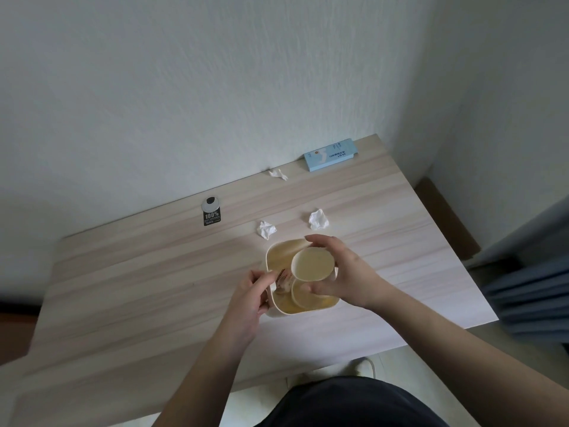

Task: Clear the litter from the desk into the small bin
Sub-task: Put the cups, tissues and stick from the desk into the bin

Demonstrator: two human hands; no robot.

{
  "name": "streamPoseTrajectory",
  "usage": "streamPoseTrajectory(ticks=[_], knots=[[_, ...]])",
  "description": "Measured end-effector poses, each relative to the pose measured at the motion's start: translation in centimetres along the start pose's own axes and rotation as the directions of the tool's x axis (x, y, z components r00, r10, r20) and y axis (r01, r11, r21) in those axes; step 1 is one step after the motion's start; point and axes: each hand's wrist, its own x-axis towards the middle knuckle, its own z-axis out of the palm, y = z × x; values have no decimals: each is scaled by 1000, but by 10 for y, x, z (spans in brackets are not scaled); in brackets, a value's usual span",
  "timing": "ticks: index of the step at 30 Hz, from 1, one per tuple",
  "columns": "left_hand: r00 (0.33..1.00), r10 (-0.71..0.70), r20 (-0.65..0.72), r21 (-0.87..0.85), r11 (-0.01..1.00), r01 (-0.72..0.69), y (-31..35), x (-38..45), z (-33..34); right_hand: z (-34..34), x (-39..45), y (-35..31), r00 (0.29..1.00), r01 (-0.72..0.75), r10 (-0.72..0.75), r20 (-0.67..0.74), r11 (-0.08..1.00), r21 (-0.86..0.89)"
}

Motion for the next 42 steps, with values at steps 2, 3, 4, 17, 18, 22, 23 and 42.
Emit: streamPoseTrajectory(ticks=[2,3,4,17,18,22,23,42], knots=[[1000,9,7,17,1000,-9,-1,-2,-1,4,1,-1,1000,16,-17,-2,991,-136],[1000,9,9,24,1000,-10,-1,-3,-1,8,2,-2,1000,8,-6,12,983,-182],[1000,9,7,28,1000,-9,-1,-3,-1,12,2,-2,999,-3,11,33,971,-238],[999,41,-27,122,992,-37,-3,-12,1,40,2,-5,997,-16,66,50,744,-668],[999,39,-27,120,992,-36,-4,-13,-2,43,2,-5,996,-24,70,46,768,-641],[1000,23,-19,83,996,-21,-6,-13,-15,53,3,-7,988,-17,111,105,761,-648],[1000,22,-16,74,997,-21,-6,-12,-19,56,3,-8,984,-23,131,118,757,-653],[995,98,30,-3,995,-98,-7,-3,-136,161,18,-34,972,186,35,232,489,-853]])
